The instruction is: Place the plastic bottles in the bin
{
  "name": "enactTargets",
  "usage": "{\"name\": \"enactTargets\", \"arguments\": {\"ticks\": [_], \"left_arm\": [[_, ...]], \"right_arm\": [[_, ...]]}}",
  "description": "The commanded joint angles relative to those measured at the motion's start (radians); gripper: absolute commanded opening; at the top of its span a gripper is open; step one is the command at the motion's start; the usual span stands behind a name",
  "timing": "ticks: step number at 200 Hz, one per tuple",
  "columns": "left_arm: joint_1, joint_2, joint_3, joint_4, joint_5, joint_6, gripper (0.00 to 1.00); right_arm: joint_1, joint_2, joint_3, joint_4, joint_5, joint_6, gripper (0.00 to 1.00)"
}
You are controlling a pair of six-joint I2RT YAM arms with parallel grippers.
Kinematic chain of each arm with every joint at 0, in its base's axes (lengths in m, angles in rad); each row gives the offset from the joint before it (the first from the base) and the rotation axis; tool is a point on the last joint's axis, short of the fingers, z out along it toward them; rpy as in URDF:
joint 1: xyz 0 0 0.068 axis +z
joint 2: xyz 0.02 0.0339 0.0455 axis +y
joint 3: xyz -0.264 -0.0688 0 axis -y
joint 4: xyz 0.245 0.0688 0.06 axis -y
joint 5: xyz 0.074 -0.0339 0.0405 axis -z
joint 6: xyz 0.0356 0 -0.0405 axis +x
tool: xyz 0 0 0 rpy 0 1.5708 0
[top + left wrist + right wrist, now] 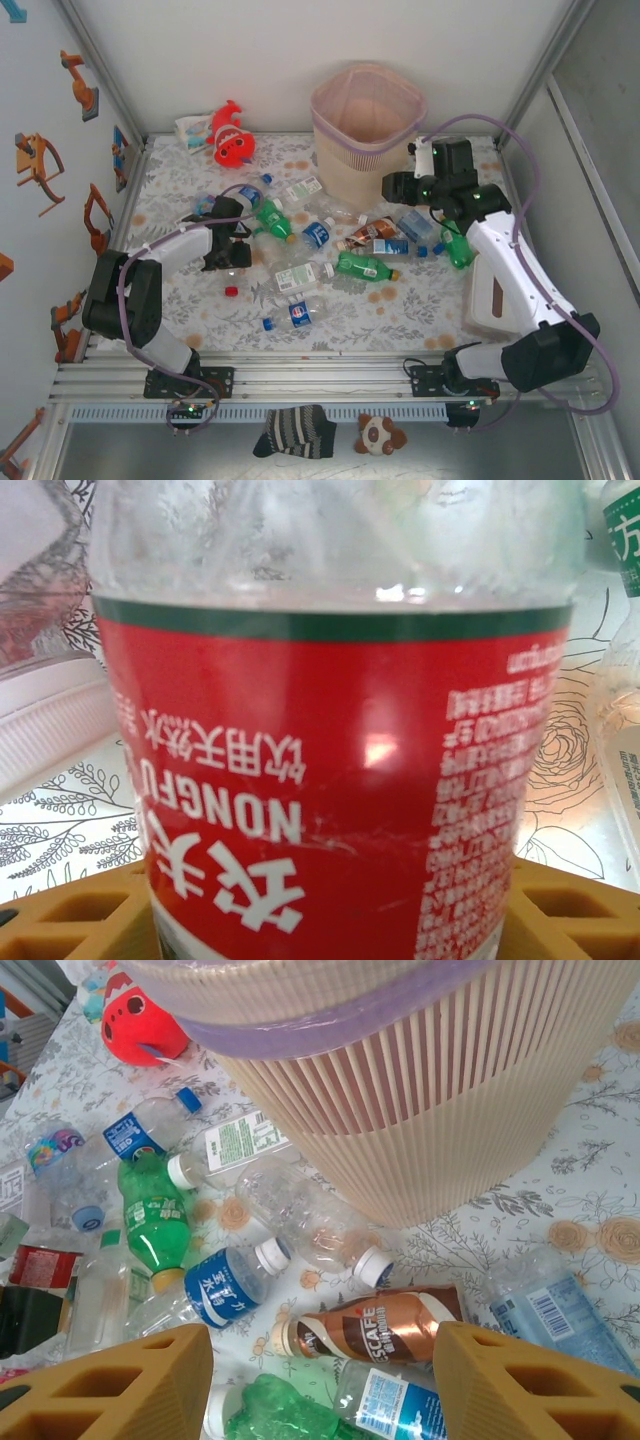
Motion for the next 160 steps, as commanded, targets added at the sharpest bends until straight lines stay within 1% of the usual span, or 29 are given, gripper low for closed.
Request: {"name": "enactTargets", "arguments": {"ticks": [1,50,75,96,109,160], "left_arm": [[0.006,-0.032,0.009,-0.007,0.016,0.015,0.62],[0.006,-0.145,0.007,-0.013,0.043,0.017,0.6],[0.005,-0.236,-0.006,0.024,0.11,0.041,0.6],[0.005,-0.328,-0.03,0.089,0.195,0.08,0.59],[0.006,-0.384,-0.05,0.139,0.267,0.112,0.59],[0.004,-0.574,-0.131,0.325,0.523,0.234,0.59]], "right_arm": [[0.012,-0.034,-0.009,0.016,-0.014,0.031,0.59],[0.037,-0.048,-0.009,0.017,-0.091,0.08,0.59],[0.058,-0.051,-0.002,0.016,-0.133,0.09,0.59],[0.074,-0.049,0.006,0.016,-0.163,0.098,0.59],[0.079,-0.047,0.013,0.018,-0.184,0.105,0.59],[0.123,-0.021,0.052,0.029,-0.326,0.125,0.59]]}}
